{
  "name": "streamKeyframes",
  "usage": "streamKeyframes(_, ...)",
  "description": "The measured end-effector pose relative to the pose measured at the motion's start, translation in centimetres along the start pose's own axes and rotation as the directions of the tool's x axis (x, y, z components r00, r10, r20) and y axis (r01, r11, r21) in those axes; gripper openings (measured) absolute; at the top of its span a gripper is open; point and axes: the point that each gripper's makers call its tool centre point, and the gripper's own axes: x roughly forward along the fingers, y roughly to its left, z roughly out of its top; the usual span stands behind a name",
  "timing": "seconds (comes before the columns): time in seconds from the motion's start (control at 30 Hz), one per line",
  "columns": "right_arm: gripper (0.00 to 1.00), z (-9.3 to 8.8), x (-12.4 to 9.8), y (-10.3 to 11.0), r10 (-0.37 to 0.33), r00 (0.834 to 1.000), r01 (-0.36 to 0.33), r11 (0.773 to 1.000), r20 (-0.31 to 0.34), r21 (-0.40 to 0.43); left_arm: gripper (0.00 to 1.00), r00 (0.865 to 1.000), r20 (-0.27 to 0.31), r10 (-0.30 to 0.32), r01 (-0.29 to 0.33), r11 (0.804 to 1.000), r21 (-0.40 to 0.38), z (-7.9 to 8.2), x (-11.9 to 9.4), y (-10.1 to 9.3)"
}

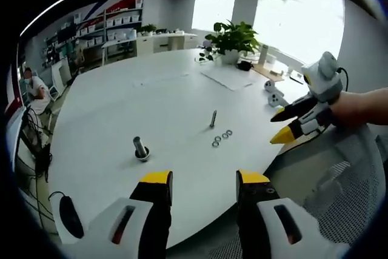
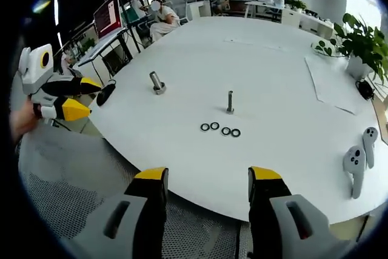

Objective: Place the washer onto the threaded stud by aligning its center hole with the stud, sliding it down to the base, and recovering from edge contact or off-axis alignment until the washer reaches the visible bottom stop.

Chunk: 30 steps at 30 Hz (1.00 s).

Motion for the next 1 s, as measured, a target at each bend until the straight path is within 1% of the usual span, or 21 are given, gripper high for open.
streamKeyframes(0.2,0.56,0.4,-0.1,-1.3,-0.026,0.999,0.022,0.995,0.036,0.099,0.42,1.000,-0.004,-0.022,0.022,1.000,-0.008,-0.1,0.1,-0.4)
streamKeyframes(0.37,0.56,0.8,-0.4,-1.6,-0.048,0.997,0.041,0.992,0.061,0.117,0.42,1.000,-0.002,-0.022,0.022,1.000,0.002,0.0,0.0,-0.5)
streamKeyframes(0.43,0.56,0.8,-0.3,-1.6,-0.051,0.997,0.045,0.993,0.058,0.109,0.42,1.000,-0.001,-0.024,0.024,1.000,-0.001,0.0,0.0,-0.5)
streamKeyframes(0.53,0.56,0.4,0.0,-1.6,-0.060,0.998,0.058,0.996,0.031,0.067,0.42,1.000,-0.005,-0.030,0.030,1.000,-0.001,-0.1,0.1,-0.6)
streamKeyframes(0.63,0.56,-0.1,0.3,-1.3,-0.061,0.998,0.061,0.998,-0.003,0.005,0.42,1.000,-0.003,-0.027,0.028,1.000,0.006,-0.1,0.1,-0.6)
streamKeyframes(0.73,0.55,-0.2,0.4,-0.8,-0.061,0.998,0.060,0.997,-0.015,-0.051,0.44,1.000,-0.019,-0.014,0.015,1.000,0.018,-0.4,0.2,-0.4)
streamKeyframes(0.8,0.55,-0.2,0.5,-0.6,-0.061,0.998,0.059,0.994,-0.021,-0.091,0.43,1.000,-0.016,-0.012,0.012,1.000,0.012,-0.4,0.2,-0.3)
streamKeyframes(0.87,0.55,-0.4,0.6,-0.5,-0.073,0.996,0.065,0.985,-0.042,-0.162,0.43,1.000,-0.016,-0.008,0.008,1.000,0.000,-0.4,0.1,-0.1)
streamKeyframes(0.9,0.55,-0.5,0.6,-0.5,-0.079,0.996,0.069,0.981,-0.050,-0.182,0.43,1.000,-0.019,-0.005,0.005,1.000,-0.002,-0.5,0.1,0.0)
streamKeyframes(1.0,0.55,-0.4,0.9,0.0,-0.072,0.996,0.061,0.978,-0.048,-0.199,0.44,1.000,-0.020,-0.008,0.008,1.000,-0.005,-0.5,0.2,-0.1)
